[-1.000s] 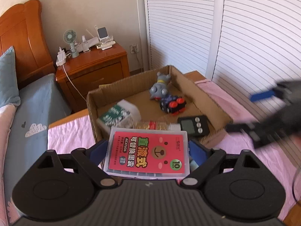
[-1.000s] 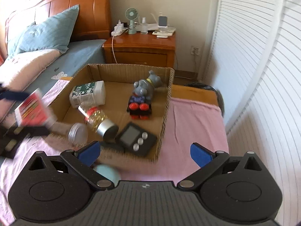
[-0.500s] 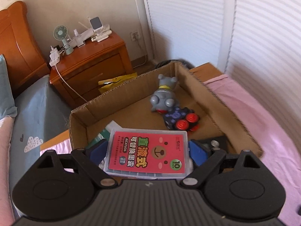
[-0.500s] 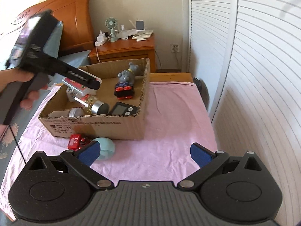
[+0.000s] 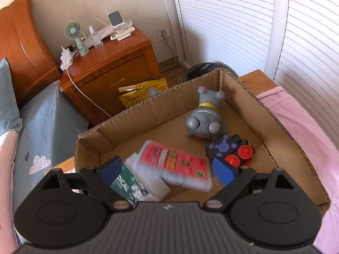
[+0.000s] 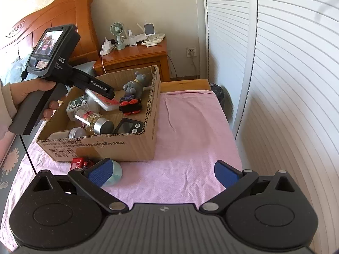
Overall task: Organize rigid objects
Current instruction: 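Lower the pink card pack into the box and open the left gripper, then move left tool to the red TS train while right tool approaches the light blue case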
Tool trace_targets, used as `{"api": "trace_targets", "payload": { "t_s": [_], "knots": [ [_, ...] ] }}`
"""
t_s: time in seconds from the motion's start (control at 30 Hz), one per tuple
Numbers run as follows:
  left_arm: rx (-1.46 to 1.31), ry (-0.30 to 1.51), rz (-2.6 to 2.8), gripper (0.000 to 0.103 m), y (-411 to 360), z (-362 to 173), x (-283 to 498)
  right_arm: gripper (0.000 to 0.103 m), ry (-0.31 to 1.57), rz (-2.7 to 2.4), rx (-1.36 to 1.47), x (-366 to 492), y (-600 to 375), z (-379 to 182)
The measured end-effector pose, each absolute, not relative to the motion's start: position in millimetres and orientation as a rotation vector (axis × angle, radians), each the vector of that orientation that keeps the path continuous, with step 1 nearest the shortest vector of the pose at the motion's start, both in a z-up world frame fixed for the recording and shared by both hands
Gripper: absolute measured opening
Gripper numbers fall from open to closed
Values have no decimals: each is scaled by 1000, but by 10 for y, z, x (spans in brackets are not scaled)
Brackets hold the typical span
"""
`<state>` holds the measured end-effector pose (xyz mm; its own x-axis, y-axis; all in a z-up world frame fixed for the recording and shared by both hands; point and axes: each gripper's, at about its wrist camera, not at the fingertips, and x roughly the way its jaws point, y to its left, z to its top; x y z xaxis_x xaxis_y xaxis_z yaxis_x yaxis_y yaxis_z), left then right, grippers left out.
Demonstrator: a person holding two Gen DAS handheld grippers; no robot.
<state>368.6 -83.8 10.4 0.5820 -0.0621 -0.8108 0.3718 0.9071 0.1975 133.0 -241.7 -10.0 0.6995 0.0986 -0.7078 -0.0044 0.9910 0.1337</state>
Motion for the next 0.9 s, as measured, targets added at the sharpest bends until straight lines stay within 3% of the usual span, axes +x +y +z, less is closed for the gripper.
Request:
{"api": "trace_targets", "payload": {
  "t_s": [0.6,0.9],
  "knots": [
    [240,851,-230,97,-379,714,2577,103,747,88,119,891,-2288,103],
    [161,806,-193,98,-237,677,1841,103,727,107,134,670,-2268,104]
  ]
}}
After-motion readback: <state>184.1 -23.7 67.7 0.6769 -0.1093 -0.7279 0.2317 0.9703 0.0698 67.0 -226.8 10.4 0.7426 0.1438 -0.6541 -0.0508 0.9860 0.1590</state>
